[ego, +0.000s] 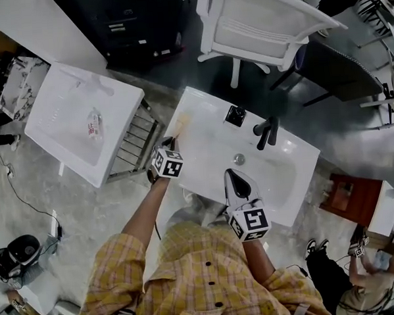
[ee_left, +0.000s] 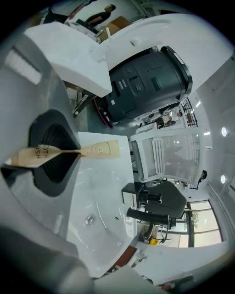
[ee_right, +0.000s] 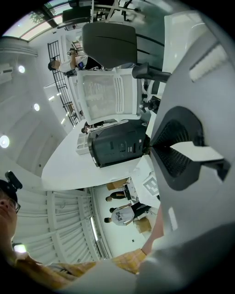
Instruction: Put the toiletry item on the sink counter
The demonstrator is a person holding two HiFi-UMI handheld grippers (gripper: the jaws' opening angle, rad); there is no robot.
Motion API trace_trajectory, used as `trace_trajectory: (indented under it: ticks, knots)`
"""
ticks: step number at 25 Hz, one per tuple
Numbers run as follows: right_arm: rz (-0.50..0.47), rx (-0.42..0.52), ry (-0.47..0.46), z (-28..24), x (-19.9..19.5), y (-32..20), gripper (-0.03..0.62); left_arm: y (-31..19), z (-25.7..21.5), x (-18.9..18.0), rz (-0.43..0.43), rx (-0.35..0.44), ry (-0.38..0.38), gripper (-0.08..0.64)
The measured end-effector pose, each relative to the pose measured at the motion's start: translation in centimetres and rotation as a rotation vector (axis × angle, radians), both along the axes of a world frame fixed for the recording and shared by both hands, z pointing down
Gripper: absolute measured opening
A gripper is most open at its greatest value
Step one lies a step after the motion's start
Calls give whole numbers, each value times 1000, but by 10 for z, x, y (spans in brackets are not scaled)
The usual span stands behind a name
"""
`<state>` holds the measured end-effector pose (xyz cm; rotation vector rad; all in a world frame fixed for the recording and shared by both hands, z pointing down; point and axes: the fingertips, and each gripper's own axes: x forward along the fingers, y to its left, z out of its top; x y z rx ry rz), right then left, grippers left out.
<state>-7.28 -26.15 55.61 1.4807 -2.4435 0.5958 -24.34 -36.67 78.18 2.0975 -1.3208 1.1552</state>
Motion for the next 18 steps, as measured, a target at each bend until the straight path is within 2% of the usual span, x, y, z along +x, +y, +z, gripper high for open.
trace_trajectory:
  ticks: [8, 18]
  knots:
    - [16, -11, 6, 3, 4, 0, 2, -3, 12, 5, 17, -31, 10, 53]
    - [17, -13, 8, 4, 8, 3, 2, -3, 16, 10, 28, -65, 79, 118]
